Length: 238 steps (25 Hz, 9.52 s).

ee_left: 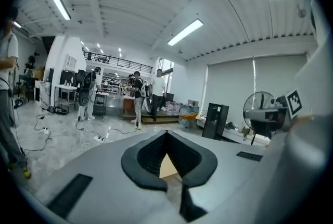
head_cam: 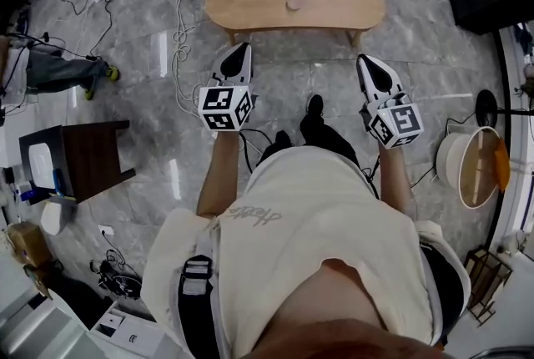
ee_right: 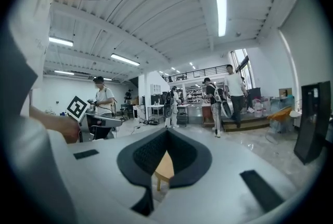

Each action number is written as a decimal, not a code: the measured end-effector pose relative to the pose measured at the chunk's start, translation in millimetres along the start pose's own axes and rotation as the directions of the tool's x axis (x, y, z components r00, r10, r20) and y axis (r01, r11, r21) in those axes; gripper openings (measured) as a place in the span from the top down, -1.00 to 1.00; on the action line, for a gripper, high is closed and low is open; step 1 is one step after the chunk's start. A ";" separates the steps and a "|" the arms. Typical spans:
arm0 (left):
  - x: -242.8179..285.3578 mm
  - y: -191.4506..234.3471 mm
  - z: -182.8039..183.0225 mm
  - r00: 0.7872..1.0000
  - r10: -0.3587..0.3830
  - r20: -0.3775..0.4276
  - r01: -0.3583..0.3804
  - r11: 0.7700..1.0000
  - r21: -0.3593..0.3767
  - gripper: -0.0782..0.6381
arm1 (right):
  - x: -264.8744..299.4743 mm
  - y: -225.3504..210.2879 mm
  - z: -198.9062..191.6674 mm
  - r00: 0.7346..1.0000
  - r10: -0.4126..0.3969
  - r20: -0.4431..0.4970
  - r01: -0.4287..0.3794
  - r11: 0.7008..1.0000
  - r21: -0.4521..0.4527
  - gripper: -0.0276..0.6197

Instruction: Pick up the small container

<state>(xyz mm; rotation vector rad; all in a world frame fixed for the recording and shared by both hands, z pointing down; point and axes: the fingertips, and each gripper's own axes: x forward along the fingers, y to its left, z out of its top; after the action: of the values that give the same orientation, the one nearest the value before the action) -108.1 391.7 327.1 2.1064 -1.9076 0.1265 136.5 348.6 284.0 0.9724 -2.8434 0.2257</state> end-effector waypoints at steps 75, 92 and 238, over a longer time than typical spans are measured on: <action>368.5 145.4 95.9 0.992 -0.101 -0.077 0.108 0.989 0.098 0.77 | 338.9 -230.2 29.7 0.996 -0.045 -0.073 0.043 0.999 -0.023 0.91; 451.3 103.9 128.4 0.997 0.037 -0.070 -0.025 0.985 0.173 0.77 | 382.9 -328.5 29.1 0.986 0.156 -0.052 -0.157 0.987 -0.024 0.92; 763.7 148.3 -528.1 0.775 -0.262 -0.575 0.462 0.855 0.234 -0.82 | 468.5 -412.1 -441.1 0.837 0.096 -0.538 0.107 0.936 0.335 0.91</action>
<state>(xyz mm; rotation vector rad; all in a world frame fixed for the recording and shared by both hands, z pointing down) -95.6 -206.4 1052.6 2.3087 -1.1825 0.9355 54.7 -172.7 836.5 0.7973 -2.2998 0.8893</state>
